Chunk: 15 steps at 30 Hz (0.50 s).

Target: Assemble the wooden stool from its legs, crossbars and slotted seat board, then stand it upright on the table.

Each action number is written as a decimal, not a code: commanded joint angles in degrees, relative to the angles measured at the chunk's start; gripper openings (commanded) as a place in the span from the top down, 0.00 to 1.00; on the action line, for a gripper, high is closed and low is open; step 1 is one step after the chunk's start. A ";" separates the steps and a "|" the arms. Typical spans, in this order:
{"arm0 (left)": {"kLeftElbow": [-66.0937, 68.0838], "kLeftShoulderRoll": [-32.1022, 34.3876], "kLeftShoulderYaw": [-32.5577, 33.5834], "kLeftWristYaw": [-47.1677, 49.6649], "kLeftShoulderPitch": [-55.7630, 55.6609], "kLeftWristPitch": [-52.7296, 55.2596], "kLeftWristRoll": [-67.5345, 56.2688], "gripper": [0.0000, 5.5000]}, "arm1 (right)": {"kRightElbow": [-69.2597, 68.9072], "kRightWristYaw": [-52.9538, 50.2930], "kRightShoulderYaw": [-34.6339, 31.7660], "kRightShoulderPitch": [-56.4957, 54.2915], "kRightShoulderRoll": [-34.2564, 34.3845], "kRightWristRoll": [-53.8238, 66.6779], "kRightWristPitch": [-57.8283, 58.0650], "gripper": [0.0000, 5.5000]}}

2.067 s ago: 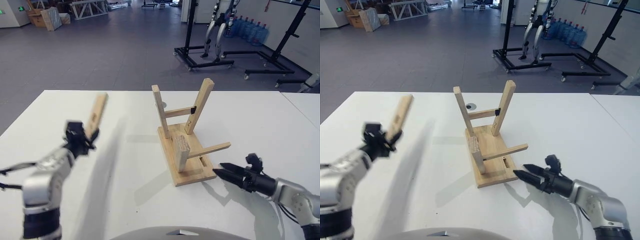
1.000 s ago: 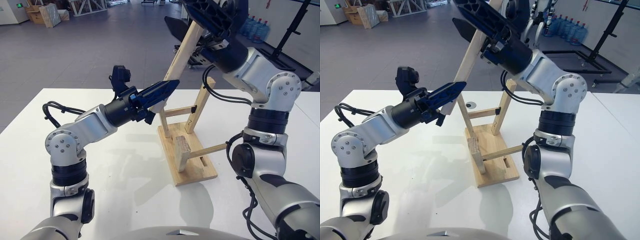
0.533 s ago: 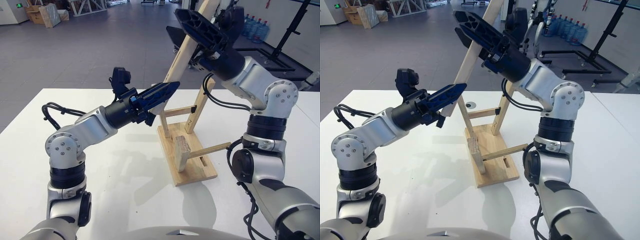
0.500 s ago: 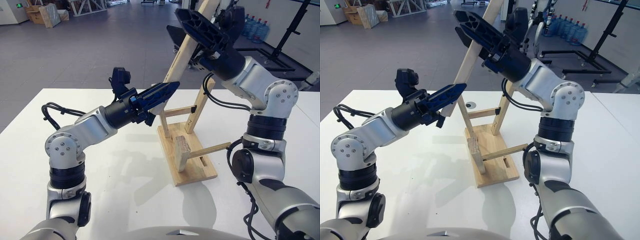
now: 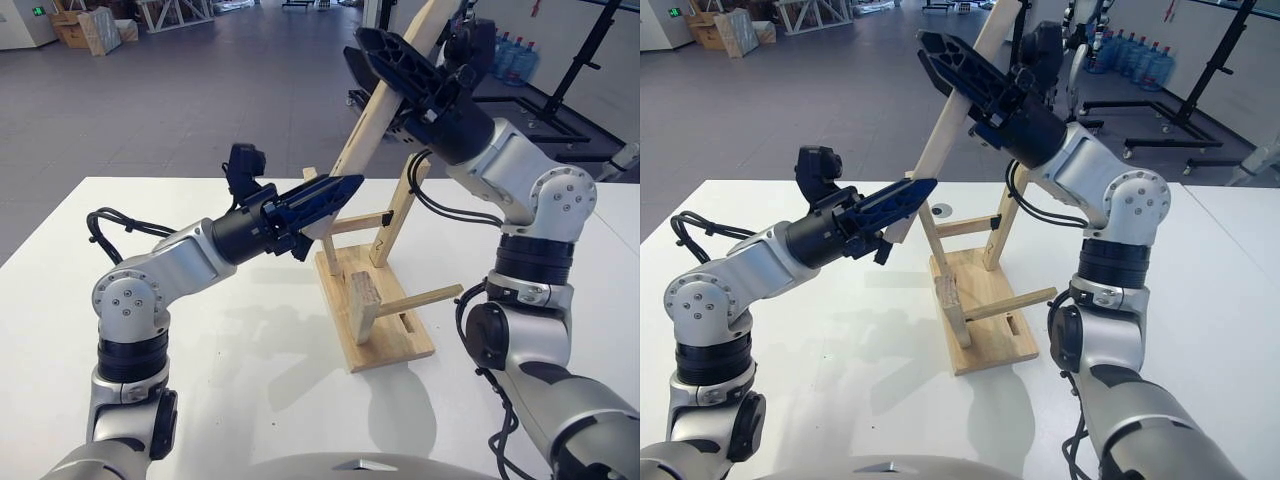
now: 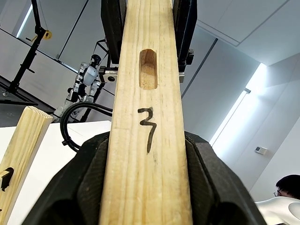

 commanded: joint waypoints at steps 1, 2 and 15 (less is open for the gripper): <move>-0.10 0.78 -0.07 0.14 -0.84 -1.31 1.14 0.63 | -1.72 0.10 0.62 1.48 -1.36 -0.79 0.48 0.63; -0.40 0.96 -0.24 -0.02 -0.80 -1.21 1.45 0.63 | -2.20 0.11 0.81 1.82 -1.60 -1.39 0.31 0.63; -0.42 1.90 -0.13 3.97 -1.80 -2.22 -0.04 0.42 | -5.99 3.02 2.94 5.96 -3.29 -12.41 -6.45 0.63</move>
